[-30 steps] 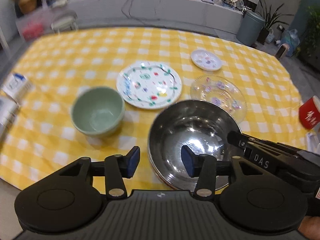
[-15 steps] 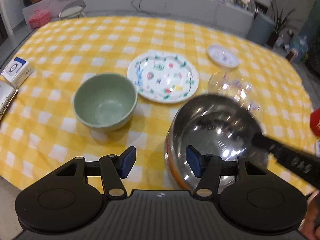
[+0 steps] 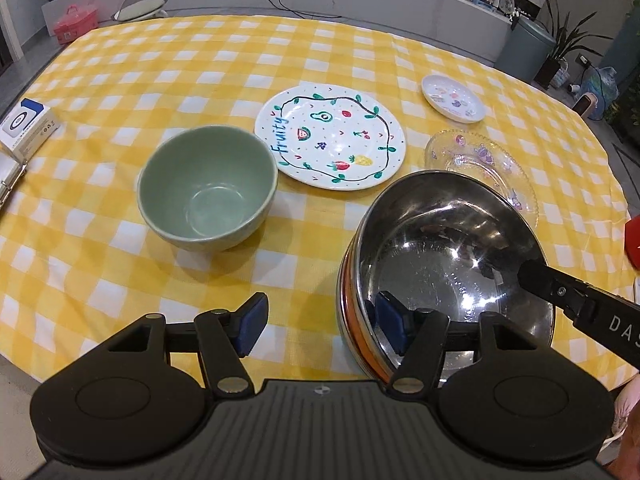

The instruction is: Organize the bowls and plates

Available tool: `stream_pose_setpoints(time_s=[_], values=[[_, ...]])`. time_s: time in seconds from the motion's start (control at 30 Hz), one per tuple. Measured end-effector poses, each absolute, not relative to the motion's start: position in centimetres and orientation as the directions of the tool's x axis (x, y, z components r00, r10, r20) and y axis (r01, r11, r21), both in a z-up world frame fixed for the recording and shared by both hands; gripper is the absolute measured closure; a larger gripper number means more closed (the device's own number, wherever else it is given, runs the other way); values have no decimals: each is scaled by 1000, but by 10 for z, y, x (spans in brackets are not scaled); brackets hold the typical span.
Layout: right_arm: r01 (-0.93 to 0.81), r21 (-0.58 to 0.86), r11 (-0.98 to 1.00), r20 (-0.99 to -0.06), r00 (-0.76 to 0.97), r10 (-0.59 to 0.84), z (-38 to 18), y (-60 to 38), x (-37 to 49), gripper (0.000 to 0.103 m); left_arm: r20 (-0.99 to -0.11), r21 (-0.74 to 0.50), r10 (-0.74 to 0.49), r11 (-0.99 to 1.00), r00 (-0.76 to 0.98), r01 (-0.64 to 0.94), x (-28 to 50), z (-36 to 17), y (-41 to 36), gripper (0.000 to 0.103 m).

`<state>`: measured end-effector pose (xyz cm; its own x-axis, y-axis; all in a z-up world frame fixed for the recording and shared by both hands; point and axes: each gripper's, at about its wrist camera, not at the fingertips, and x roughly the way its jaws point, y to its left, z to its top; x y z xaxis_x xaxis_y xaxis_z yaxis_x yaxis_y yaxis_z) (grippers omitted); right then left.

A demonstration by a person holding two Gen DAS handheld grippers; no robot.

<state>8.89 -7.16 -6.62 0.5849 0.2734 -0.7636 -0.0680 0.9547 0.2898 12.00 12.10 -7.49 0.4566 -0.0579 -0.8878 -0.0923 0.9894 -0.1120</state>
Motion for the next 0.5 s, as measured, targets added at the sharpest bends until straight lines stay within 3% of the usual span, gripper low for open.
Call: stream_pose_setpoints(time_s=[0.27, 0.5], values=[[-72, 286, 955, -744, 611, 269, -54, -70, 84, 89, -873, -80, -35, 994, 487, -72, 118, -69, 115, 31], [-70, 280, 958, -721, 644, 257, -31, -70, 75, 70, -843, -93, -52, 994, 535, -50, 112, -47, 119, 31]])
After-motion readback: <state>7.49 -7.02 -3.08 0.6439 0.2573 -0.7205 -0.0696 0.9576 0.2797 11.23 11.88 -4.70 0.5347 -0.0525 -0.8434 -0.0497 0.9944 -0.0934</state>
